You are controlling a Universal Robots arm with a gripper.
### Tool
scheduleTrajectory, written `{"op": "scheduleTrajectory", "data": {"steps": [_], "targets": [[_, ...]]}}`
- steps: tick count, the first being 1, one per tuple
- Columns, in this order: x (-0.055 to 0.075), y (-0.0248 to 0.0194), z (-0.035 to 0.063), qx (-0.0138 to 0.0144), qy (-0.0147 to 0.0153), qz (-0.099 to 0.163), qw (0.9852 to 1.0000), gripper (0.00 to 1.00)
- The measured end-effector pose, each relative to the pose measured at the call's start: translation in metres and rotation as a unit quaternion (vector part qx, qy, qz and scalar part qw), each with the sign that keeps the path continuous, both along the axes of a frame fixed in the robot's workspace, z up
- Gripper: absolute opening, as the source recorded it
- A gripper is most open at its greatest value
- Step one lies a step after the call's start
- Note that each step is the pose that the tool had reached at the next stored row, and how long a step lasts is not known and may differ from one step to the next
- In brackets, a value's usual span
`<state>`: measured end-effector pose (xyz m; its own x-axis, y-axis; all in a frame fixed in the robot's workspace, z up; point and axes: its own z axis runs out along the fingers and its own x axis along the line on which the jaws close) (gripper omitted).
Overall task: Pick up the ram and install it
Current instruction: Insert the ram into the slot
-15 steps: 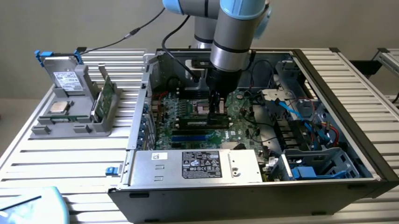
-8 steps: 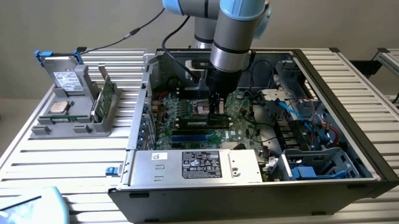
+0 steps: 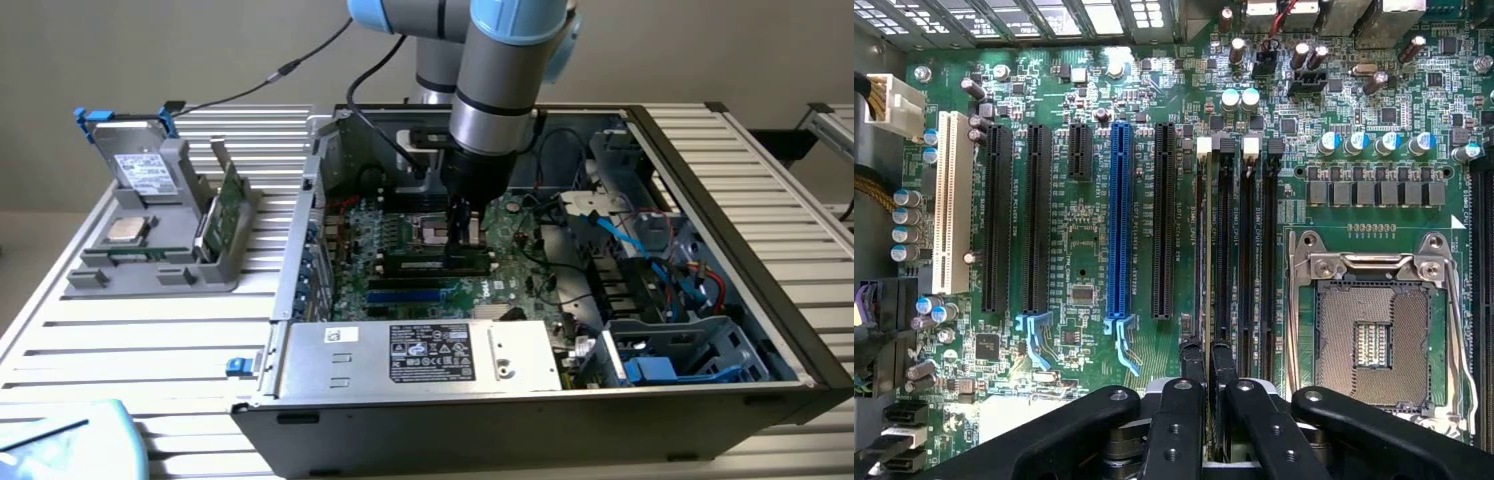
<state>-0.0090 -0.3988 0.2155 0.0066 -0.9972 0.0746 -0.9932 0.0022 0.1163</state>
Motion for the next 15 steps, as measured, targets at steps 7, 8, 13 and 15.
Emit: {"op": "scheduleTrajectory", "data": {"steps": [7, 8, 13, 15], "targets": [[-0.0010, 0.0000, -0.0009, 0.0001, -0.0004, 0.000, 1.0000, 0.14], [-0.0011, 0.0000, -0.0009, 0.0001, -0.0004, 0.000, 1.0000, 0.14], [-0.0011, 0.0000, -0.0009, 0.0001, -0.0004, 0.000, 1.0000, 0.14], [-0.0011, 0.0000, -0.0009, 0.0001, -0.0004, 0.000, 1.0000, 0.14]]}}
